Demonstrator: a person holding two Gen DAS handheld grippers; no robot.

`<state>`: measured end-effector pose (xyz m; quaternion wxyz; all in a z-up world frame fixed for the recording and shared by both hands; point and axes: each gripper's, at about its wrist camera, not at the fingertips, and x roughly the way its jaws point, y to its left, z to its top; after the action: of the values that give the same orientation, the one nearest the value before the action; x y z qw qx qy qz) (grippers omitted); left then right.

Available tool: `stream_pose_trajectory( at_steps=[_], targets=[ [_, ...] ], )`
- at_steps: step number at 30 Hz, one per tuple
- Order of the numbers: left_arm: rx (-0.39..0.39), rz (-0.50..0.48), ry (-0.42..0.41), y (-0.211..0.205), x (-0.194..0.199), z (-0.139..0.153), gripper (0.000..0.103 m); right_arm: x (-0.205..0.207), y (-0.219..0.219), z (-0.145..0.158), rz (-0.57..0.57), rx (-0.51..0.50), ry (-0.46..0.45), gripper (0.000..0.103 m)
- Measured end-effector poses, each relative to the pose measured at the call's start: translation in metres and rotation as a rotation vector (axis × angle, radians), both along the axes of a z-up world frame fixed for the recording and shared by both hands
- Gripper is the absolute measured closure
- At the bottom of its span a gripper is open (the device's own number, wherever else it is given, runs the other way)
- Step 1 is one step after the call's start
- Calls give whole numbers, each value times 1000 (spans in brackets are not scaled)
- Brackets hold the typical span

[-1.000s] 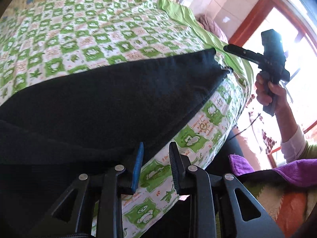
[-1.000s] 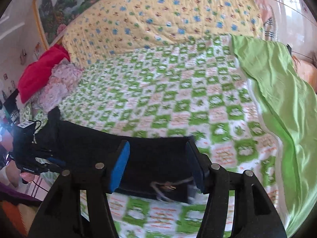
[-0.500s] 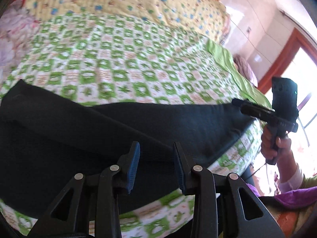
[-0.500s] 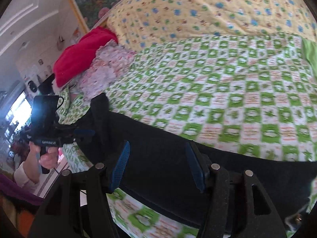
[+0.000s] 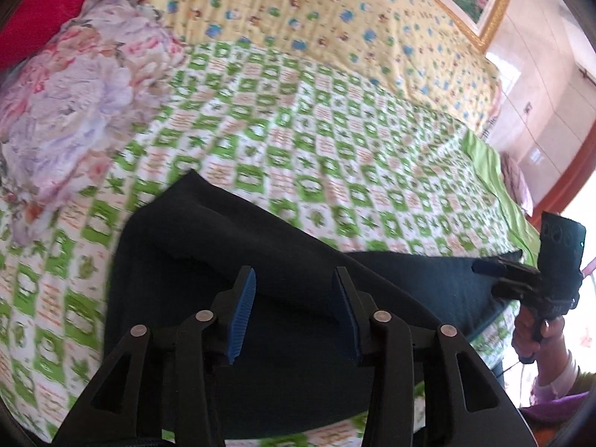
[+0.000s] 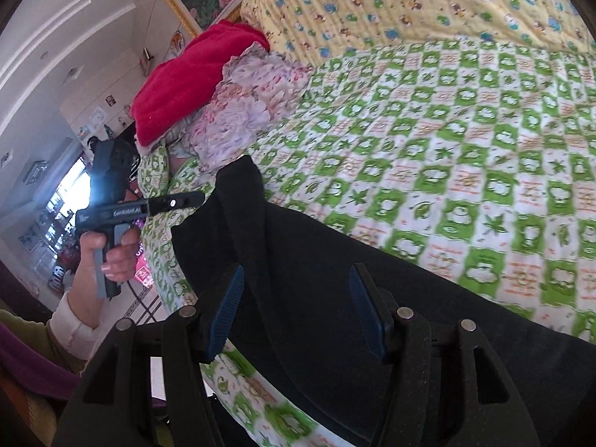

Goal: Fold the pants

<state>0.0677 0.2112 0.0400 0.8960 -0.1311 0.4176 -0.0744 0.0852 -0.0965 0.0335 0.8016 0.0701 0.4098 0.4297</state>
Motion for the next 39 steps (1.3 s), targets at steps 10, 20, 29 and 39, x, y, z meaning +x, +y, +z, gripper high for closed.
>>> stream_pose_trajectory(
  at_steps=[10,20,29,39],
  targets=[
    [-21,62,45,62,38,-4,49,10,43,-8,73,-4,43,43],
    [-106,-30,135,104,94,-26,34,25,76,-22,133,-22,115,43],
    [-300,-132,246,119,120,-64,46,45,98,-37,163,0,215,43],
    [-172,-137,128,100,89,-33,88,30,125,-32,244,-22,158,95]
  ],
)
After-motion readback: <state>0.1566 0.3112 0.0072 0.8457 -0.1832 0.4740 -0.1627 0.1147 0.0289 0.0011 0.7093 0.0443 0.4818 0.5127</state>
